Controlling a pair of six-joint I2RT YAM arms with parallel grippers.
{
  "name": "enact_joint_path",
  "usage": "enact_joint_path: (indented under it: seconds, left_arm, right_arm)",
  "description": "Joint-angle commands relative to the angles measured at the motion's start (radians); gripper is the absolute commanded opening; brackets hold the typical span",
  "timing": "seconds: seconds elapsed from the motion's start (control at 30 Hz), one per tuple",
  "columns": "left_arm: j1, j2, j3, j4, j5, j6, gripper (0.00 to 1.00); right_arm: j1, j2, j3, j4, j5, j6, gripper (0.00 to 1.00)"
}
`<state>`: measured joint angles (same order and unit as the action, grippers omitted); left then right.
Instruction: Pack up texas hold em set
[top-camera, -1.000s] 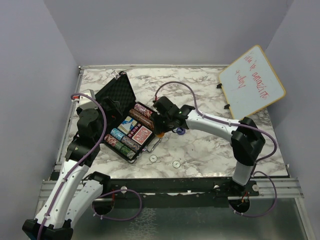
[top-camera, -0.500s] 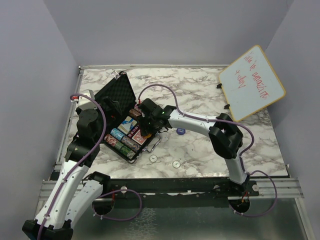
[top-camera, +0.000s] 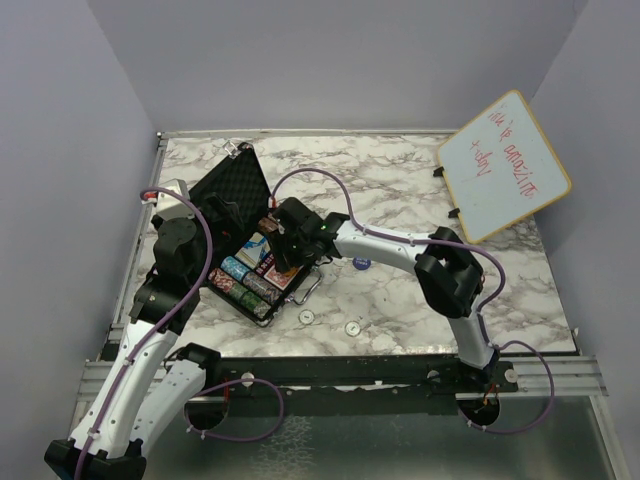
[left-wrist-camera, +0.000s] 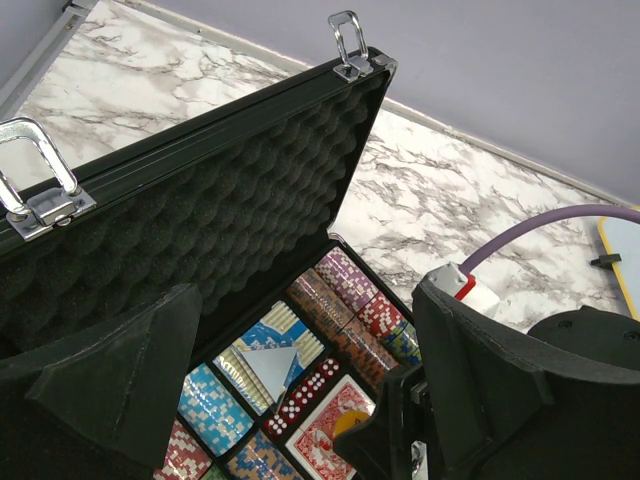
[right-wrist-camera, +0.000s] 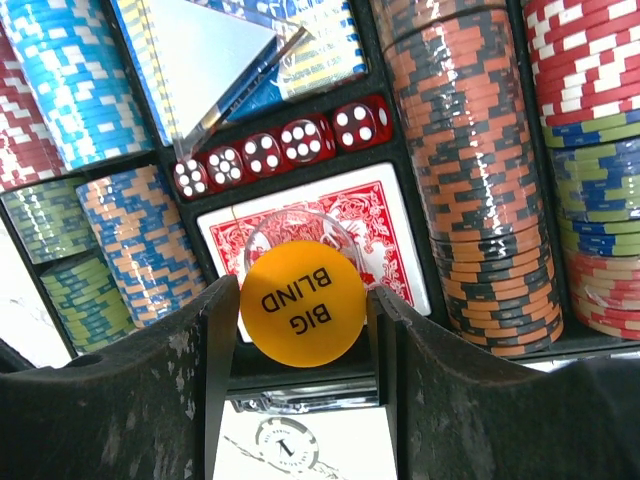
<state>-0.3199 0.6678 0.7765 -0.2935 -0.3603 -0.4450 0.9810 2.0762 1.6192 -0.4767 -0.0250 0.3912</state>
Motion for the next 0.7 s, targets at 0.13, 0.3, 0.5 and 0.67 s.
enact_joint_path:
  seconds: [0.13, 0.3, 0.5, 0.67]
  left_arm:
    - [0.007, -0.01, -0.003, -0.003, -0.015, 0.005, 0.94]
    - [0.007, -0.01, -0.003, -0.003, -0.016, 0.005, 0.95]
    - [0.007, -0.01, -0.003, -0.003, -0.016, 0.005, 0.95]
    - [0.007, -0.011, -0.003, -0.003, -0.013, 0.005, 0.95]
  right_arm:
    - [0.011, 0.026, 0.004, 0.051, -0.008, -0.015, 0.72]
    - [0.012, -0.055, -0.044, 0.082, 0.016, -0.013, 0.76]
    - [0.008, -0.192, -0.126, 0.103, 0.186, 0.011, 0.74]
    - [-0.032, -0.275, -0.198, 0.049, 0.332, 0.03, 0.73]
